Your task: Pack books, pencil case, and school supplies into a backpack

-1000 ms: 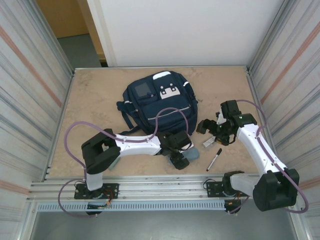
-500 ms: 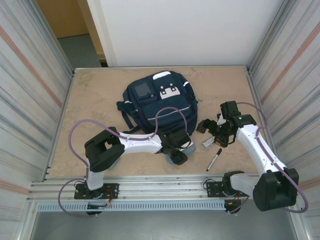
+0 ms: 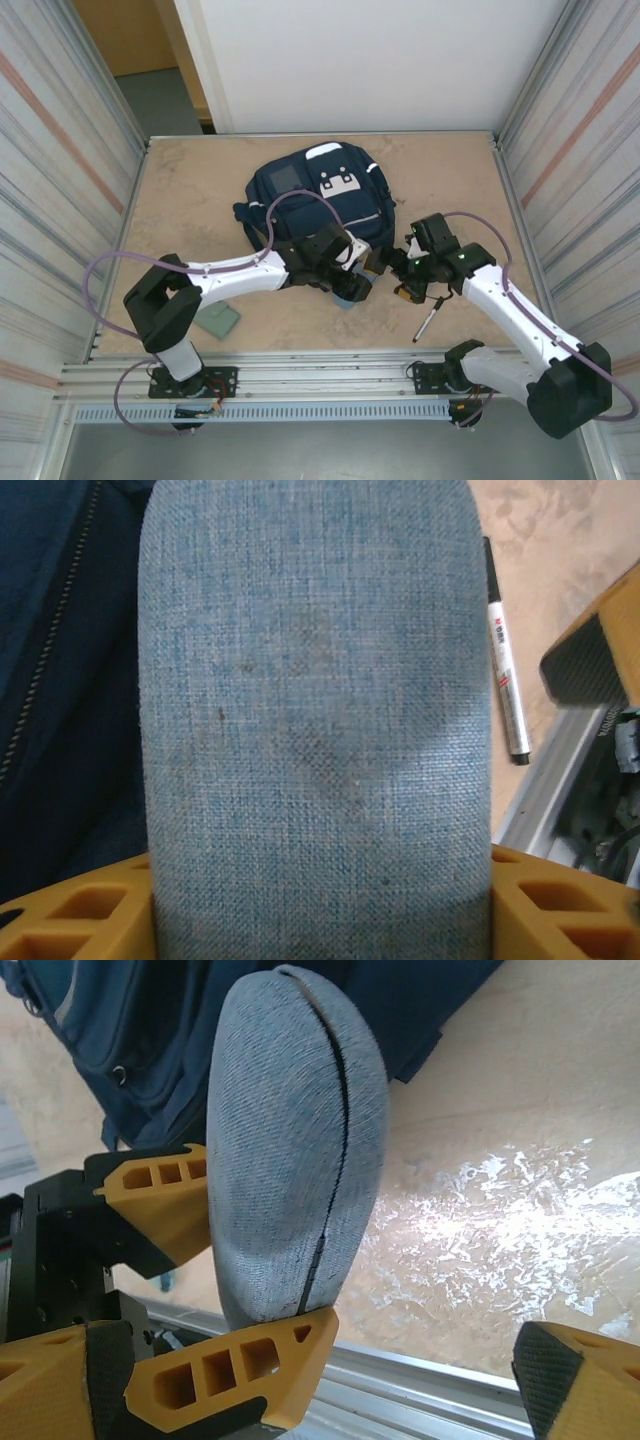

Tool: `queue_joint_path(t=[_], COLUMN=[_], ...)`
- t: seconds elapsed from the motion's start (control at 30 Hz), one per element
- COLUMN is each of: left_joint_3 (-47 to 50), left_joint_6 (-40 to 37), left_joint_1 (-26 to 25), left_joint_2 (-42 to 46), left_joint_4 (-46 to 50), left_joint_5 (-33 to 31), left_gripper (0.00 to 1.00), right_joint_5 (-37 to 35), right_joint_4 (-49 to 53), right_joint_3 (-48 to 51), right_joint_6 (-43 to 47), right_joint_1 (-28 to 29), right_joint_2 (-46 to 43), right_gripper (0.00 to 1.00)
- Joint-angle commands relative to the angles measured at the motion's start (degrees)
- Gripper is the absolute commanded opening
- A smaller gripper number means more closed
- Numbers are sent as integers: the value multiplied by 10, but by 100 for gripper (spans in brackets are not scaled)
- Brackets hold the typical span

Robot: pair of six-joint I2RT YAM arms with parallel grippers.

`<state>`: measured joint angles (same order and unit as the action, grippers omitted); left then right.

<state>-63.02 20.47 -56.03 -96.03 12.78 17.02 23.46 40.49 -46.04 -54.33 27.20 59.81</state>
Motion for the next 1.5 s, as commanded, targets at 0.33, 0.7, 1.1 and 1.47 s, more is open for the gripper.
queue_joint_path(t=[0.33,0.7,1.1,1.47], left_joint_3=[50,26,-11,27], left_joint_6=[100,72,46,37], left_joint_1=[17,17,20,64], left_joint_2=[84,98,98,147], left_joint_4=[-162,-115,-47,-43], left_joint_5=[111,114,80,109], left_gripper=[52,52,53,65], right_joint_5=[-46,-83,-53,-34], right_joint_4=[-130,-128,-186,-160], right_joint_3=[5,-6,5,1], right_joint_6=[-118,-122,-168,-152], right_joint_1=[26,50,68,25], right_joint_2=[-21,-8,13,3], right_gripper=[85,56,46,32])
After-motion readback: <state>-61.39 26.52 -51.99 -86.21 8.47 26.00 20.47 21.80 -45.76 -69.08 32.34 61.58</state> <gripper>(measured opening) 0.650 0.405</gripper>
